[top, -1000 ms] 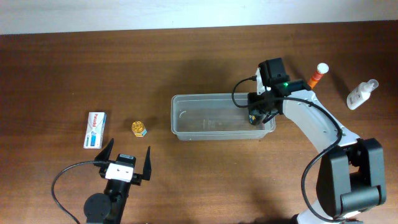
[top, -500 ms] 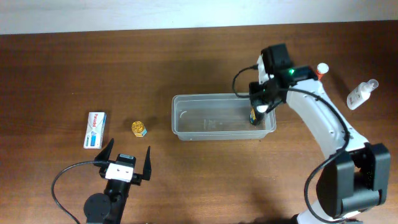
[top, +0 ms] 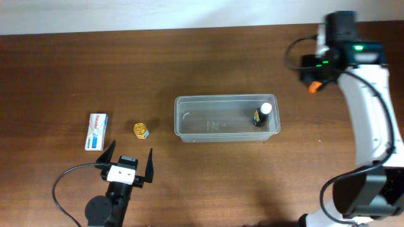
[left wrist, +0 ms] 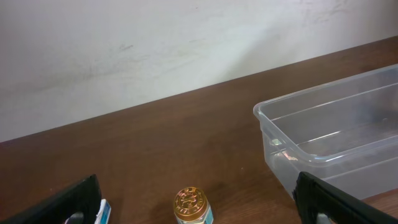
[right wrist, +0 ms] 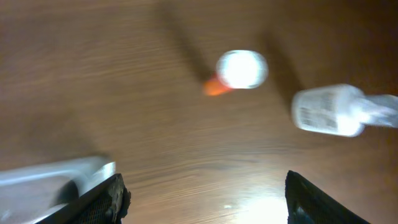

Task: Pack container
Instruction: 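Carry the bottle into the container's right end and release, then move right gripper to the orange tube and grasp it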

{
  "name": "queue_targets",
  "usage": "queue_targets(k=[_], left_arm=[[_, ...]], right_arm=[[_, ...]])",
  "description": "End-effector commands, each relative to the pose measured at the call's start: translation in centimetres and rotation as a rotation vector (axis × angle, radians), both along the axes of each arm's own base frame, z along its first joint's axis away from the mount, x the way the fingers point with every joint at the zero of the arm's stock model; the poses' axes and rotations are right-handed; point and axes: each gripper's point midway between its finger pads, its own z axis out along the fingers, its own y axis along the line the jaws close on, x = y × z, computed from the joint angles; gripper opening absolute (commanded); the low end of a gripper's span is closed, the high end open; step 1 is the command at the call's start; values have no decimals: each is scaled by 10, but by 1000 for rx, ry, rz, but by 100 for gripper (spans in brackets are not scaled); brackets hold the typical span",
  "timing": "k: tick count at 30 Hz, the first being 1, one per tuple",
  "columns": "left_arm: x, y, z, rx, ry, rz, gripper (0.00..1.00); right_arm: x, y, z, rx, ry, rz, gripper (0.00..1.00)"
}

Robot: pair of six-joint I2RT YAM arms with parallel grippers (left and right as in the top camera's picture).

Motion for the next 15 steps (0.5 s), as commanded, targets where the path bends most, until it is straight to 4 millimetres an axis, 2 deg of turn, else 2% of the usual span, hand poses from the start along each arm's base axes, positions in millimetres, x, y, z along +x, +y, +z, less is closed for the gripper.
queue_targets(k=[1, 4, 9, 15], left_arm=[[0, 0, -2, 14, -3, -3, 99], [0, 0, -2, 14, -3, -3, 99], [0, 0, -2, 14, -3, -3, 99], [0, 0, -2, 14, -3, -3, 99]], right_arm=[[2, -21, -2, 57, -14, -33, 74], [8, -35, -3, 61, -37, -32, 74], [26, -38, -7, 89, -85, 44, 74], [38, -40, -46, 114, -19, 44, 74]])
